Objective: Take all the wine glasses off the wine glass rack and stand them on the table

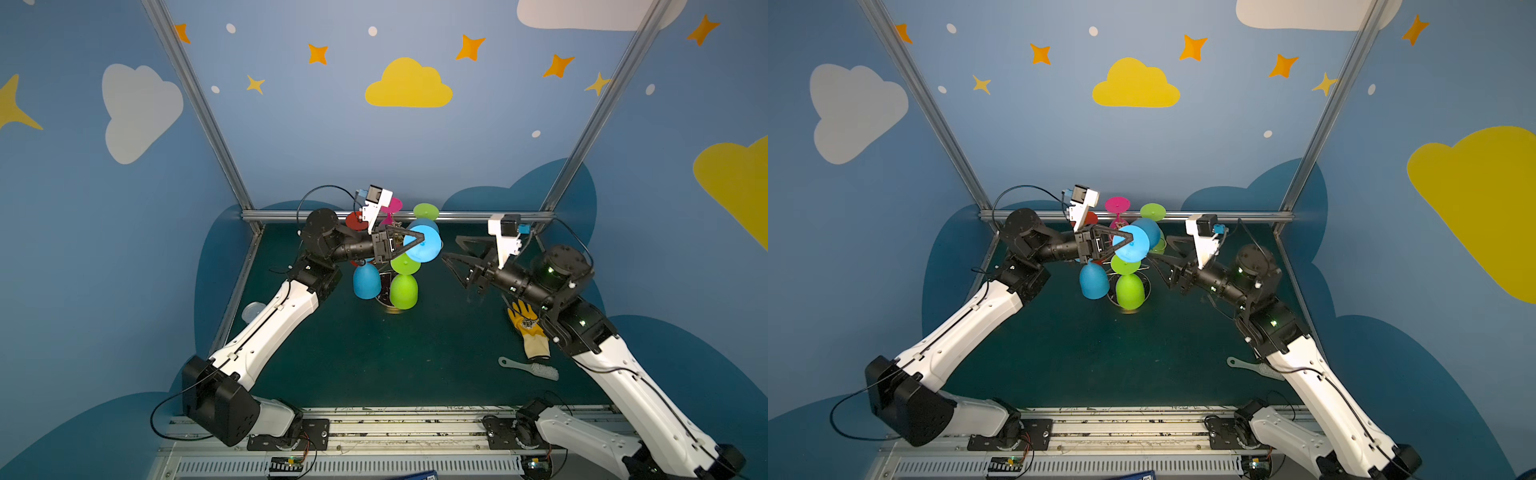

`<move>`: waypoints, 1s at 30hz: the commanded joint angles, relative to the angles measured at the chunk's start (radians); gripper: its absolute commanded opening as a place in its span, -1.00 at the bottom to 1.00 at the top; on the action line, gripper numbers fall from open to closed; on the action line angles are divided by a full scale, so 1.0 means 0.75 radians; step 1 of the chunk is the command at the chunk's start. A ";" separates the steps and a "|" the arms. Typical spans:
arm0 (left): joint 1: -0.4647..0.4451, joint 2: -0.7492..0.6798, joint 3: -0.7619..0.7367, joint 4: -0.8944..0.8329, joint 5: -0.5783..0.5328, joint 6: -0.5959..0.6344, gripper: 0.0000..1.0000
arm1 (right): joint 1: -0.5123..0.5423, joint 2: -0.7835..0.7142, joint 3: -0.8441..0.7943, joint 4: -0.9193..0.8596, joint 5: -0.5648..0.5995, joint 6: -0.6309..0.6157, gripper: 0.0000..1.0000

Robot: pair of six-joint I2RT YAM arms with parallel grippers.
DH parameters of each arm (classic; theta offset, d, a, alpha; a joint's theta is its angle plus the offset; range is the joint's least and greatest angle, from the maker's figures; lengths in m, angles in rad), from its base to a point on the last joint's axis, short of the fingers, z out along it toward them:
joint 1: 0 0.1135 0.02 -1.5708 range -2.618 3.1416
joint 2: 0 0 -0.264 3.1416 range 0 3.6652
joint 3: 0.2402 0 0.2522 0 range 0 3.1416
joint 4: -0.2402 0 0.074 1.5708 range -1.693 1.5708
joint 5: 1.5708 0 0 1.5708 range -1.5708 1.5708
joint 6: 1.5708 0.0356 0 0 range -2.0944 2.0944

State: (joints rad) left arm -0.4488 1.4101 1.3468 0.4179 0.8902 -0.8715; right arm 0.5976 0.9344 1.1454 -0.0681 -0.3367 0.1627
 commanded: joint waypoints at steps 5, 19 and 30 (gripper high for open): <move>0.044 0.044 0.073 0.239 -0.021 -0.402 -0.94 | 0.004 -0.129 -0.251 0.251 0.172 -0.403 0.76; 0.044 0.048 0.098 0.269 -0.026 -0.532 -0.94 | 0.002 0.172 -0.182 0.524 0.059 -0.701 0.88; 0.043 0.065 0.092 0.350 -0.008 -0.623 -0.94 | 0.003 0.420 -0.022 0.593 -0.007 -0.698 0.88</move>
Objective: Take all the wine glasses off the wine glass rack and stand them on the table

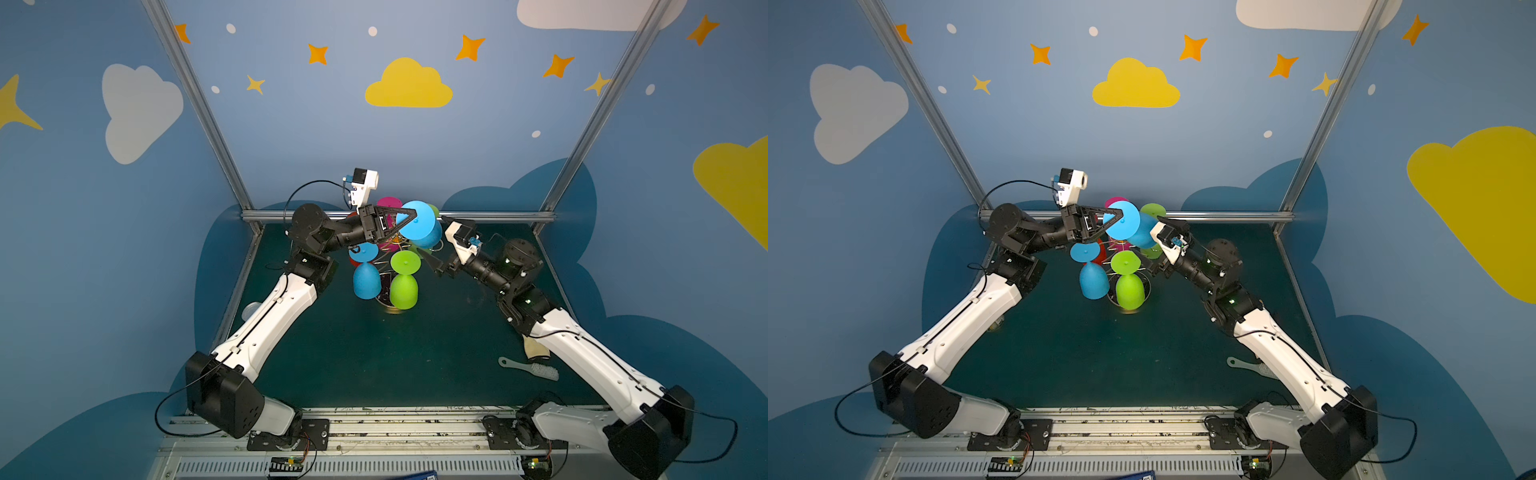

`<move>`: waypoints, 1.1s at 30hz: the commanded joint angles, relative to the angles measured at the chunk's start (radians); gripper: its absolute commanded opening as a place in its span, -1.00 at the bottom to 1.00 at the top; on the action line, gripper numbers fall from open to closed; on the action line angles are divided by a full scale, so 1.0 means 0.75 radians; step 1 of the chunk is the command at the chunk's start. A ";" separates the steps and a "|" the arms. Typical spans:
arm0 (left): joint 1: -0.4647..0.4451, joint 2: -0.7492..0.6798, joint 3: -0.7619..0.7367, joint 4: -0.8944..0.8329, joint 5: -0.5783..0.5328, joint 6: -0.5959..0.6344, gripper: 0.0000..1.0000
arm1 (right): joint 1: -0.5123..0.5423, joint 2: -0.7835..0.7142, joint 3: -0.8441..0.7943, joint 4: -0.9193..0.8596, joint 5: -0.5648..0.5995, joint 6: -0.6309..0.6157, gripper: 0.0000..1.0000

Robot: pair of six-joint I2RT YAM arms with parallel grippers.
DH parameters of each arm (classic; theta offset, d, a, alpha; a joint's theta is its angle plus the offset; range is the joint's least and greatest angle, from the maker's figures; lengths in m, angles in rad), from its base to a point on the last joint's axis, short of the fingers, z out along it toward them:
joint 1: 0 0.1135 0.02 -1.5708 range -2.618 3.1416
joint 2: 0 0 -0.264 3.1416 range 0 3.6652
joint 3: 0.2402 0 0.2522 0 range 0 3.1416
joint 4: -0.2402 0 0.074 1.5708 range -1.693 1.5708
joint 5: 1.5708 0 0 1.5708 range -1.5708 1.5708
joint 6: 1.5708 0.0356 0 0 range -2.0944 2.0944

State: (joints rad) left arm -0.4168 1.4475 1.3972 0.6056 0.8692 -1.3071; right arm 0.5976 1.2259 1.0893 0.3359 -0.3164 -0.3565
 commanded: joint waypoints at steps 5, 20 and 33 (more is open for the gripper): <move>0.001 0.034 0.023 0.182 0.043 -0.126 -0.94 | 0.001 0.113 0.098 0.071 -0.034 0.005 0.88; 0.008 0.047 0.011 0.201 0.041 -0.114 -0.77 | 0.003 0.070 0.095 -0.005 0.022 0.057 0.22; 0.016 -0.184 -0.092 -0.303 -0.317 0.795 0.50 | 0.008 -0.153 0.221 -0.644 0.194 0.270 -0.27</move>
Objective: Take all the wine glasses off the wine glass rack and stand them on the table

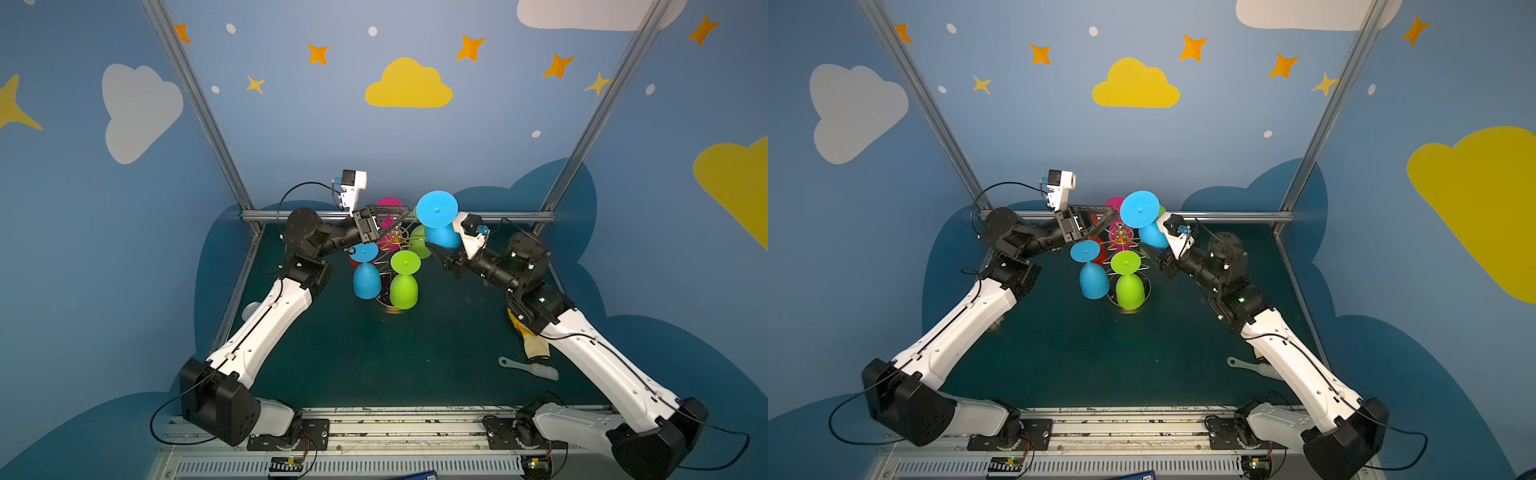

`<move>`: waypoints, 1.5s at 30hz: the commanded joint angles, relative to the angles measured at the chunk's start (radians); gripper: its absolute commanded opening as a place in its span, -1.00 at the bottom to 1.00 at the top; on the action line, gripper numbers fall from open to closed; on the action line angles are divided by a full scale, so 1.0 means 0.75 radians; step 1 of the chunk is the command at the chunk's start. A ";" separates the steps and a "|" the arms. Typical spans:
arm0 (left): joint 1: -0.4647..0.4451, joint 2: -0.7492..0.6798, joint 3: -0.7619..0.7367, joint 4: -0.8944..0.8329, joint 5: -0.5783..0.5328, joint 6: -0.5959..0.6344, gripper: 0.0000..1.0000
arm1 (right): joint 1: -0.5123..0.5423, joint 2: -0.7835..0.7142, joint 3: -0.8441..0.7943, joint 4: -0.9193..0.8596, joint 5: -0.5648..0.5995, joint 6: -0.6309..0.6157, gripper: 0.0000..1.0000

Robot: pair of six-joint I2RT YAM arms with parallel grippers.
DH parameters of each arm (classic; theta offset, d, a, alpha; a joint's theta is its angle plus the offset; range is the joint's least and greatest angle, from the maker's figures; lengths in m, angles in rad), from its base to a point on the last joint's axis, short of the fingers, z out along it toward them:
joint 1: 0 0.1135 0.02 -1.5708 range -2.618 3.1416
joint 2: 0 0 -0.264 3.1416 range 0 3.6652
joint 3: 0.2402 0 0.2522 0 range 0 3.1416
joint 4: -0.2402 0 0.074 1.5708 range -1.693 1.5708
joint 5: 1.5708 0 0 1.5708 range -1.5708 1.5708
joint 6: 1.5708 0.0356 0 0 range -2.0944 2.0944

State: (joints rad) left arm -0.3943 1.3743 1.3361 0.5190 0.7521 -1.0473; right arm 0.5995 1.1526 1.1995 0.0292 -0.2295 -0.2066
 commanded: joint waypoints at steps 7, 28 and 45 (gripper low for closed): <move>-0.123 -0.159 -0.129 -0.295 -0.592 1.556 0.48 | 0.007 -0.087 0.218 -0.661 0.179 0.170 -0.31; -0.272 -0.088 -0.247 0.065 -0.622 2.092 0.25 | 0.064 0.121 0.444 -0.992 0.093 0.257 -0.48; -0.278 -0.097 -0.240 0.022 -0.559 2.135 -0.37 | 0.113 0.185 0.479 -1.051 0.087 0.265 -0.56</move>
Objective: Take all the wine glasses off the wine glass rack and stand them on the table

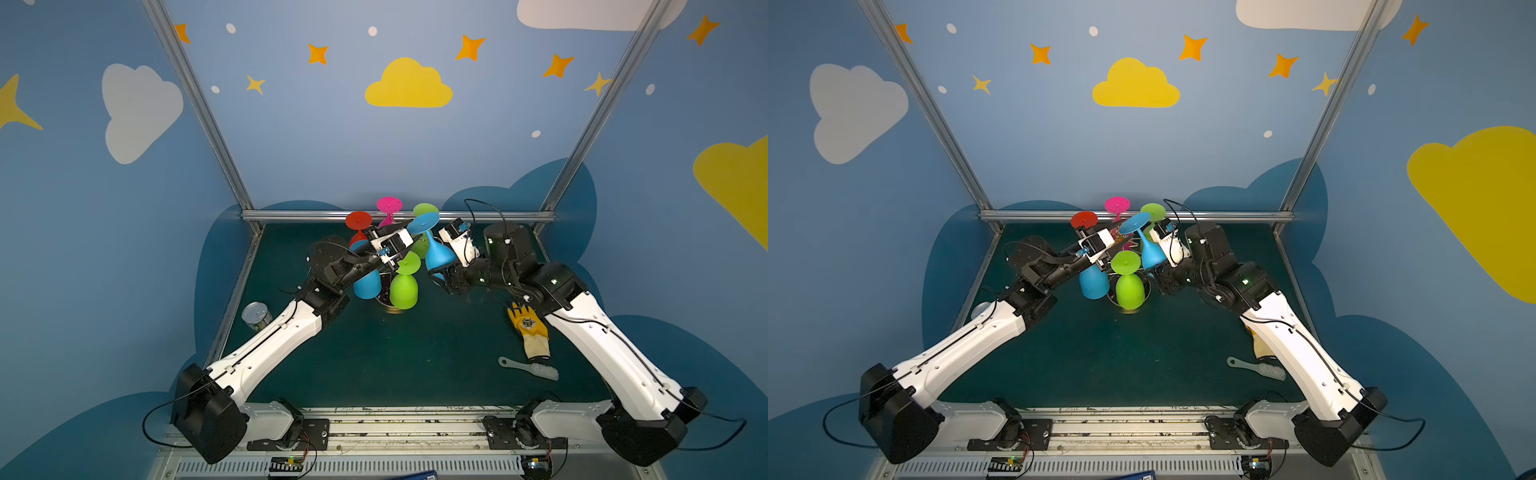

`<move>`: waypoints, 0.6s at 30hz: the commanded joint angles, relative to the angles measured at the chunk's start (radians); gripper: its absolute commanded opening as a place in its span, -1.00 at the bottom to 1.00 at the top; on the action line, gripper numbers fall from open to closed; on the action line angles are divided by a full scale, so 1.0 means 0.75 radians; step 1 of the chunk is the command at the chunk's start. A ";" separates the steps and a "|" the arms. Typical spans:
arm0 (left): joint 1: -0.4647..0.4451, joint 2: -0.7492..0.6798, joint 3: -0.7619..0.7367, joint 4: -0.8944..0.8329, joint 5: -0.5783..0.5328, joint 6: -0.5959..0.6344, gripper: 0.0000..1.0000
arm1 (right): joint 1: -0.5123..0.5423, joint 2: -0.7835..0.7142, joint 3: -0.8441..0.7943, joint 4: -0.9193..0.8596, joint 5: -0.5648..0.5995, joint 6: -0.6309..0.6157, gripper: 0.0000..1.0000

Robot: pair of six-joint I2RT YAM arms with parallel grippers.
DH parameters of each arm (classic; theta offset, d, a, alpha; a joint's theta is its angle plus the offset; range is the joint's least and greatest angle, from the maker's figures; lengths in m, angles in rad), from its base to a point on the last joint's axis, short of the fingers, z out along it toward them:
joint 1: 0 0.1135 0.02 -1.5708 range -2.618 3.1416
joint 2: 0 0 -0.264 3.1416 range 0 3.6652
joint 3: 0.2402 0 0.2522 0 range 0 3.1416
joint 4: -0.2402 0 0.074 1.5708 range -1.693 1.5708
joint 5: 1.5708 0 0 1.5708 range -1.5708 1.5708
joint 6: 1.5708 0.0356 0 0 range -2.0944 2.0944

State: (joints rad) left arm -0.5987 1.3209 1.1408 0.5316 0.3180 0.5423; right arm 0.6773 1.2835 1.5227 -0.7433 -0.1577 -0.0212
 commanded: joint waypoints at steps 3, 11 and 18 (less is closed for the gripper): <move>-0.005 -0.031 0.019 0.003 0.010 0.019 -0.59 | 0.012 0.015 0.049 -0.027 -0.006 0.019 -0.55; -0.006 -0.043 0.013 0.007 -0.047 -0.005 -0.94 | 0.013 -0.003 0.039 0.004 -0.019 0.036 -0.17; -0.003 -0.064 0.022 -0.039 -0.276 -0.161 -0.94 | 0.004 -0.095 -0.040 0.134 0.002 0.070 0.65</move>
State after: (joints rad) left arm -0.5934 1.3148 1.1404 0.4770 0.2230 0.5522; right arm 0.6777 1.2530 1.5215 -0.7155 -0.1520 0.0185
